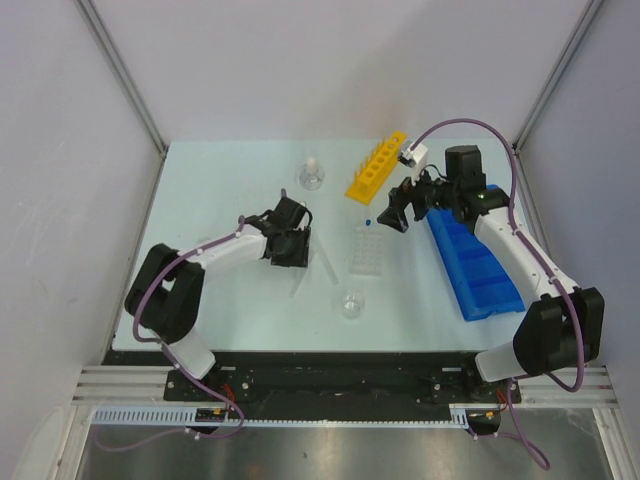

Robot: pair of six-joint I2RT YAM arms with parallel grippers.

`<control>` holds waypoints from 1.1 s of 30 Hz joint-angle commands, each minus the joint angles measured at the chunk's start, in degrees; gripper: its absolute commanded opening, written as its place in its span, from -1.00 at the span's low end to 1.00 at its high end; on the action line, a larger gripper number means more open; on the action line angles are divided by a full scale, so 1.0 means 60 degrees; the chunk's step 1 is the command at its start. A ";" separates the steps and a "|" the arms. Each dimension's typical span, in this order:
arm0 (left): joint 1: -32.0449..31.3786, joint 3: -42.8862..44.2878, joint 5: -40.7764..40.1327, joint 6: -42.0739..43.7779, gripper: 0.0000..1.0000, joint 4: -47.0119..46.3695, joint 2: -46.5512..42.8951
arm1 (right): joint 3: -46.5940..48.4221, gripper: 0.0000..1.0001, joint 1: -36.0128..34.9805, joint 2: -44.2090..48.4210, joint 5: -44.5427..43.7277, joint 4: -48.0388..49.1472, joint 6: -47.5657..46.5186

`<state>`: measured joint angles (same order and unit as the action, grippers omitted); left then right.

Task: Organize the chemistry lab equipment

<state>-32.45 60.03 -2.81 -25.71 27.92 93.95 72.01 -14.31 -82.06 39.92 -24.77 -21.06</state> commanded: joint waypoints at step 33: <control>0.0061 0.0500 -0.0997 0.1048 -0.71 0.0078 0.1276 | -0.0195 0.99 0.0158 0.0449 0.1007 -0.0162 -0.0020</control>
<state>-32.42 65.49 -7.97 -20.71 30.76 104.07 71.05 -13.58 -82.02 43.88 -25.67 -20.84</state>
